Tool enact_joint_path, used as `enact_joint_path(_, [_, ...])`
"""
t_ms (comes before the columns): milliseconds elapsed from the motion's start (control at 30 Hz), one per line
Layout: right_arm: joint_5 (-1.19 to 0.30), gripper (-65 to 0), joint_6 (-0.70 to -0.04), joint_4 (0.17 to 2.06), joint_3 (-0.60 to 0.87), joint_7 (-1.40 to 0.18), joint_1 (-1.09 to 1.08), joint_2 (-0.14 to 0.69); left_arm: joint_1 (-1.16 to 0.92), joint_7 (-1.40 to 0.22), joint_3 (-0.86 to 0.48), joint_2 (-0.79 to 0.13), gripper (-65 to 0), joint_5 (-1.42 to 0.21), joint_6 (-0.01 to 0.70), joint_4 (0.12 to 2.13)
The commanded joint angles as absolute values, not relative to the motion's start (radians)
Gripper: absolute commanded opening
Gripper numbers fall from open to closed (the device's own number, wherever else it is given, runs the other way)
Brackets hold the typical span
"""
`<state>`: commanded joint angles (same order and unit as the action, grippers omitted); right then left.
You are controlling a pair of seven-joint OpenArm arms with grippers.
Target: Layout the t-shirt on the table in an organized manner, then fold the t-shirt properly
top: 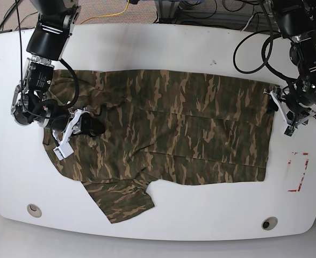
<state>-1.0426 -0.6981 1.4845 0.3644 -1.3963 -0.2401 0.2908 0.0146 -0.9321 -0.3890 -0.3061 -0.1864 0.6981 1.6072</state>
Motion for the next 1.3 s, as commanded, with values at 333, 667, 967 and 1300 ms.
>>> enact_joint_path(333, [-0.934,-57.9,-0.698,1.486,0.366,-1.357,-0.191,0.306,0.013,-0.932,-0.389,-0.306,-29.0,-0.186,0.698,1.609])
enact_joint_path(667, [-0.766,-49.9,-0.698,1.489,0.367,-1.348,-0.159,0.305,0.013,-0.932,-0.390,-0.306,-29.0,-0.186,0.698,1.609])
enact_joint_path(967, [-0.742,-65.0,-0.698,1.484,0.366,-1.307,-0.157,0.303,0.013,-0.932,-0.390,-0.302,-29.0,-0.186,0.698,1.609])
enact_joint_path(1300, [-0.746,-65.0,-0.698,1.524,0.364,-1.307,-0.163,0.308,0.013,-0.932,-0.390,-0.302,-29.0,-0.186,0.698,1.609])
